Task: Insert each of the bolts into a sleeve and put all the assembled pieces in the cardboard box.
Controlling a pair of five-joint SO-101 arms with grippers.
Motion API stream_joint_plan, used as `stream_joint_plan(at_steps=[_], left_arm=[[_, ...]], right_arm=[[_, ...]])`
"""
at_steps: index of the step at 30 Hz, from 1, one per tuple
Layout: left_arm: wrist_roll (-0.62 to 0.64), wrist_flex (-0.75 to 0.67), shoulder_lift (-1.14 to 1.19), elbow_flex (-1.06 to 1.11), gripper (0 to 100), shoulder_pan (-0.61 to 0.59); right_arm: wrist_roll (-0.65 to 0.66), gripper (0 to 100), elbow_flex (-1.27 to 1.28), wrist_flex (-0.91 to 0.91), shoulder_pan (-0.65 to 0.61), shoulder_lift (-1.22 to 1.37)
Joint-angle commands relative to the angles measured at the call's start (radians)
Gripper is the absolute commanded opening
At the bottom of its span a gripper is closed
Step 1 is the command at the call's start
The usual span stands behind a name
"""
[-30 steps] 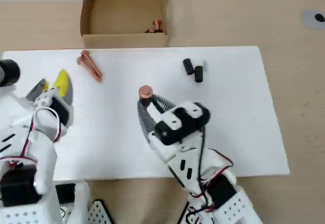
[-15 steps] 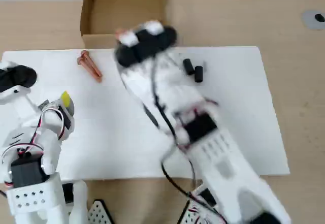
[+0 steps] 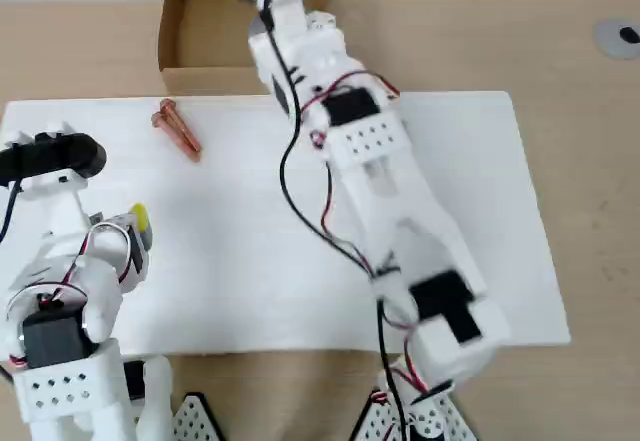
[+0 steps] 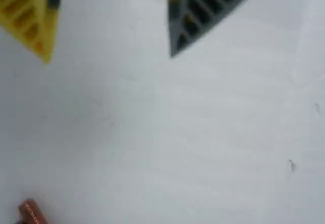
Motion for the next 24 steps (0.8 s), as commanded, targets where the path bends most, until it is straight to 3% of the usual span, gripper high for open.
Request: stream_joint_plan(at_steps=[1,13,21,24], left_arm=[[-0.008,-0.006,-0.004,-0.005,16,-0.014],[-0.009,0.003,-0.004,-0.003,16,-0.015],[-0.009,0.003,-0.004,-0.003,16,-0.015],[-0.009,0.003,-0.004,-0.003,16,-0.015]], right_arm=[[-0.026,0.9,-0.203,-0.009,0.035,0.091],[-0.023,1.2,-0.722,-0.006,0.088,0.622],[-0.02,1.4,-1.055,0.123,0.094,0.868],[-0.02,7.8,-1.138,0.169,0.108,0.932]])
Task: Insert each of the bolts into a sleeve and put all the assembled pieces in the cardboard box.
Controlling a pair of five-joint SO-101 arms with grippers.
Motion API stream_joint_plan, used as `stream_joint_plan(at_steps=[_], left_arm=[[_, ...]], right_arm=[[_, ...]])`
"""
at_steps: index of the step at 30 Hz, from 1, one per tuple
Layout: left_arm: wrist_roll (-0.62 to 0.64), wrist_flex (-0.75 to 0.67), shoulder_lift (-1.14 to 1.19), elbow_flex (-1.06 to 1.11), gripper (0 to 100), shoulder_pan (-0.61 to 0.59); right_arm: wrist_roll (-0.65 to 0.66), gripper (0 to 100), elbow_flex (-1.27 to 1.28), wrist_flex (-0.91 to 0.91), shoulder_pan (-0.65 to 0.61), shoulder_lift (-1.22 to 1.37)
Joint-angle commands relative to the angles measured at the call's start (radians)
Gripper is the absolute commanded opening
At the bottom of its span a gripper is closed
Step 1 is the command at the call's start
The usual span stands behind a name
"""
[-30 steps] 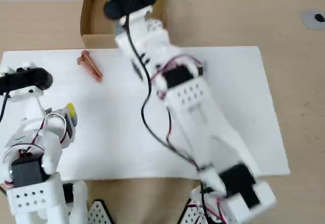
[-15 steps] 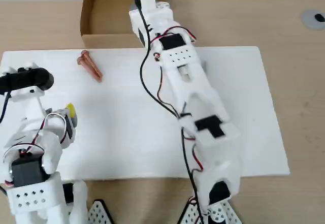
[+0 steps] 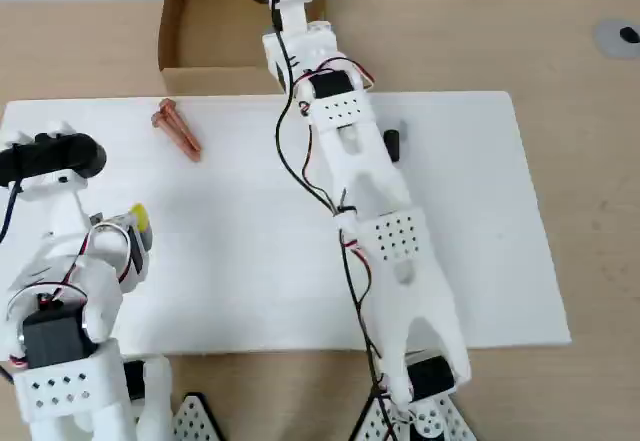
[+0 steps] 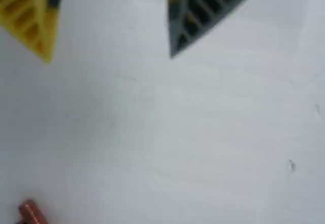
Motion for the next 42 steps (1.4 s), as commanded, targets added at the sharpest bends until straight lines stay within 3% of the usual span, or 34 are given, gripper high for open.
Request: stream_joint_plan(at_steps=[1,5,16,21,25,31,36,42], left_arm=[[-0.009,0.003,-0.004,-0.003,16,-0.015],[-0.009,0.003,-0.004,-0.003,16,-0.015],[-0.009,0.002,-0.004,-0.003,16,-0.014],[-0.003,0.002,-0.004,-0.005,16,-0.014],[0.006,-0.002,0.004,-0.009,16,-0.014],[0.14,0.0,0.045,-0.075,16,-0.012],[0.253,0.002,0.306,-0.233,16,-0.012],[0.459,0.0,0.679,-0.493,16,-0.014]], right_arm=[[-0.003,11.1,-0.177,0.044,0.045,0.019],[-0.003,18.9,-0.232,0.095,0.062,0.064],[-0.008,19.0,-0.354,0.218,0.053,0.073],[-0.009,18.9,-0.562,0.446,0.05,0.071],[-0.009,18.9,-0.57,0.643,0.045,-0.044],[-0.009,18.9,-0.567,0.898,0.031,-0.321],[-0.009,18.9,-0.567,1.22,0.008,-0.51],[-0.009,18.9,-0.466,1.229,0.019,-0.673]])
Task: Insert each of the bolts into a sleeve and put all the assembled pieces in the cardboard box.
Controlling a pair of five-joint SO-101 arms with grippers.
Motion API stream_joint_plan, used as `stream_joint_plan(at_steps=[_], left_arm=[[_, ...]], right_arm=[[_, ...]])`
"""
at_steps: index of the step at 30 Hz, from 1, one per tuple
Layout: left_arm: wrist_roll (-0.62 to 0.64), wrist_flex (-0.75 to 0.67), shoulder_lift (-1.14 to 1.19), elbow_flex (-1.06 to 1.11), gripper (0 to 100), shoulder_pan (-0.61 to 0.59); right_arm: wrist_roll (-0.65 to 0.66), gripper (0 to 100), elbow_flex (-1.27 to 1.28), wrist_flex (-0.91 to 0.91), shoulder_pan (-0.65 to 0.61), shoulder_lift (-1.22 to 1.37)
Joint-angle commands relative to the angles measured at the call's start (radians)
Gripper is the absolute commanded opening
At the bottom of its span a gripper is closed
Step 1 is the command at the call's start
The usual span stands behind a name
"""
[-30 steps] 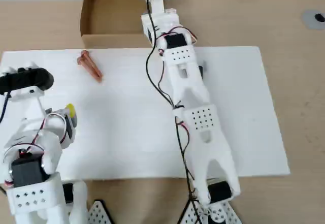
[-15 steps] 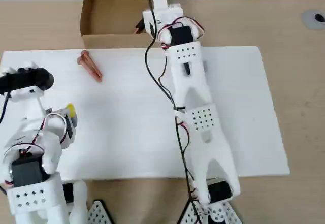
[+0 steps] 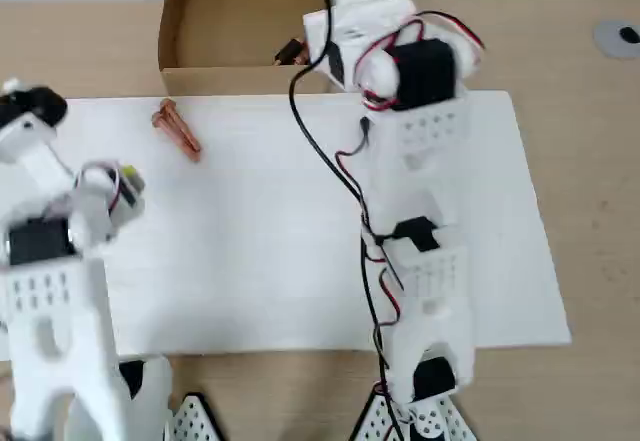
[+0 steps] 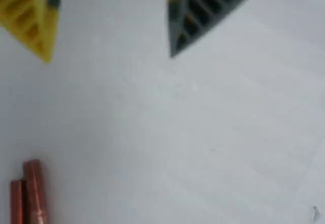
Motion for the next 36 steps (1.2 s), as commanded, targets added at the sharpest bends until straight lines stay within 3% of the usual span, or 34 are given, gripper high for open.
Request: stream_joint_plan(at_steps=[1,13,17,25,36], left_arm=[[0.112,0.0,0.193,-0.189,16,-0.014],[0.229,-0.057,0.662,-0.505,16,0.04],[0.293,-0.063,0.828,-0.608,13,0.075],[0.348,-0.025,1.052,-0.847,12,0.11],[0.348,-0.018,1.262,-0.987,12,0.095]], right_arm=[[-0.009,18.9,0.082,0.018,-0.007,-0.163],[-0.009,18.9,1.198,-0.006,-0.076,-0.733],[-0.009,18.9,1.428,-0.081,-0.061,-0.839],[-0.006,18.9,1.581,-0.161,-0.059,-0.941],[-0.006,18.9,1.615,-0.157,-0.059,-0.943]])
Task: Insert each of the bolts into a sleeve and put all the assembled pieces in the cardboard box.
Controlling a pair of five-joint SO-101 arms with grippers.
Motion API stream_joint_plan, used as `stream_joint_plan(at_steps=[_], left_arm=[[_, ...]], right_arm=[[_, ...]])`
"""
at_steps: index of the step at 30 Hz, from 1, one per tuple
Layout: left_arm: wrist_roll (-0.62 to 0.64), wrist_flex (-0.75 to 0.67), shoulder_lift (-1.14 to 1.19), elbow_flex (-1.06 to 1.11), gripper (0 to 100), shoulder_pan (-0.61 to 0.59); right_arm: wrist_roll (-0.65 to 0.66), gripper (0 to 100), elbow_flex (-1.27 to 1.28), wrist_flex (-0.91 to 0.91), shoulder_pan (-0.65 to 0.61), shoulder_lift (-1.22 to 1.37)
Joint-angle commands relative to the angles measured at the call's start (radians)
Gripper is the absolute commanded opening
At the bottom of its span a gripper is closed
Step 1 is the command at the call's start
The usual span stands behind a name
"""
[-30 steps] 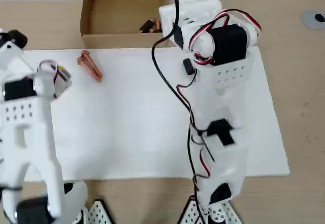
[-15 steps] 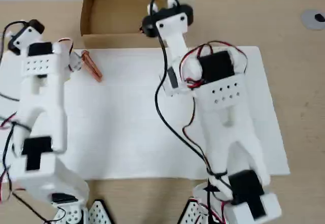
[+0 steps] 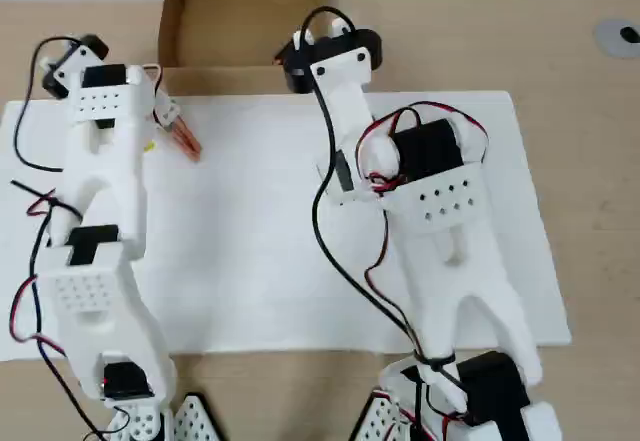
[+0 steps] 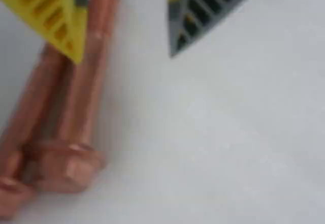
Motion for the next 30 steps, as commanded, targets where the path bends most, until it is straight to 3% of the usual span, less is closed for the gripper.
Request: stream_joint_plan(at_steps=[1,14,22,30], left_arm=[[0.003,-0.002,0.036,-0.092,12,-0.008],[0.046,0.008,0.182,-0.302,12,-0.005],[0.046,0.155,0.191,-0.502,12,0.005],[0.046,0.15,0.203,-0.529,12,0.055]], right_arm=[[-0.006,18.9,0.002,-0.014,0.004,-0.036],[-0.005,18.9,0.054,-0.014,0.004,-0.039],[-0.003,18.9,0.073,-0.02,0.004,-0.035],[-0.003,18.9,0.073,-0.02,0.004,-0.038]])
